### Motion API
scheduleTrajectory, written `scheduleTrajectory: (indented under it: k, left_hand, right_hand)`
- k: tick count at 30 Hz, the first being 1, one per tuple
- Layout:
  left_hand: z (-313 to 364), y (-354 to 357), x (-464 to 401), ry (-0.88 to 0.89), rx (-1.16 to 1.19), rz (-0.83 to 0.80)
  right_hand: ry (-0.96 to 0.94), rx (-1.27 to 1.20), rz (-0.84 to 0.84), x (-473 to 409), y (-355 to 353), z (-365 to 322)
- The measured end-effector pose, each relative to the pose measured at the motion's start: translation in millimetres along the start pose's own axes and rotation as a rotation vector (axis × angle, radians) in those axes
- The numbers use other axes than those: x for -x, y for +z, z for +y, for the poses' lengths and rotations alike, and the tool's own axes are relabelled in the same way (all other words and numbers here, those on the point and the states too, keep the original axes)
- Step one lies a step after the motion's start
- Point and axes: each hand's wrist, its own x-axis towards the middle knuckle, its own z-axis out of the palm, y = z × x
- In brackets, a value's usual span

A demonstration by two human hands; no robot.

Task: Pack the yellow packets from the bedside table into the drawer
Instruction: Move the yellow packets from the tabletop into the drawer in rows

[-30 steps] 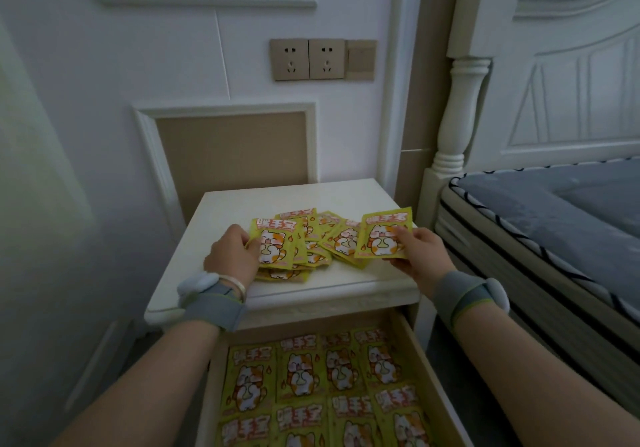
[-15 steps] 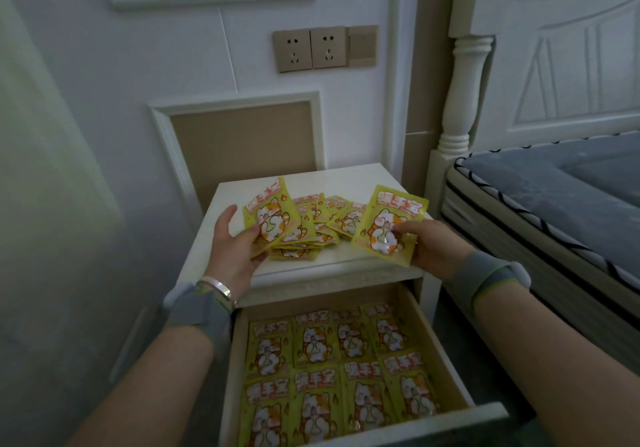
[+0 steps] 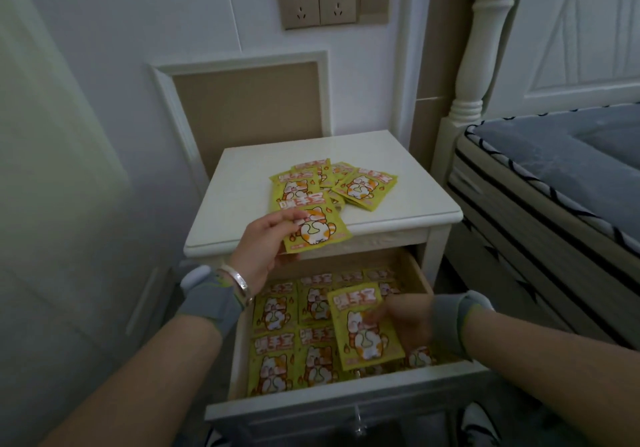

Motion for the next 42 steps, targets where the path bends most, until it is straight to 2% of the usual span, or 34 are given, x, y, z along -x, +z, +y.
scheduleTrajectory:
  k: [9,16,18,21,24,28,32,37,42]
  left_hand:
    - [-3.5,-8.5,-7.3,-0.037,-0.017,0.003]
    - [-12.4,-2.4,-6.5,-0.037,-0.12,-0.096]
    - [-19.8,-0.9,-8.2,-0.084,-0.142,-0.179]
    - [-36.2,0.1,-12.1,-0.205,-0.202,-0.396]
    - [-54.5,9.2,-18.2,-0.328,-0.394,-0.522]
    - [-87.5,17.8,-40.8,-0.286,-0.699,-0.392]
    - [-115.5,30.1,-62.1,-0.248,-0.74,-0.308]
    - [-144.6,54.6,-74.7,-0.172,-0.883,-0.364]
    - [-154.2,58.9,-72.3,-0.037,-1.239,-0.392]
  right_hand:
    - [0.158,0.017,-0.067,-12.3,-4.2,19.5]
    - [0.112,0.009,-0.013,-6.3,-7.4,15.4]
    - [0.038,0.016,0.089,1.9,-10.8,6.8]
    - [-0.181,0.09,0.424,4.2,-33.3,-11.6]
    - [-0.272,0.242,0.598,4.3,-57.5,-22.5]
    - [-0.353,0.342,0.697,5.9,-67.6,-26.8]
    - [-0.339,0.331,0.689,-3.5,-71.2,-27.5]
    - [-0.347,0.331,0.669,-13.1,-69.0,-28.9]
    - [-0.362,0.347,0.675,-20.6,-69.6,-29.3]
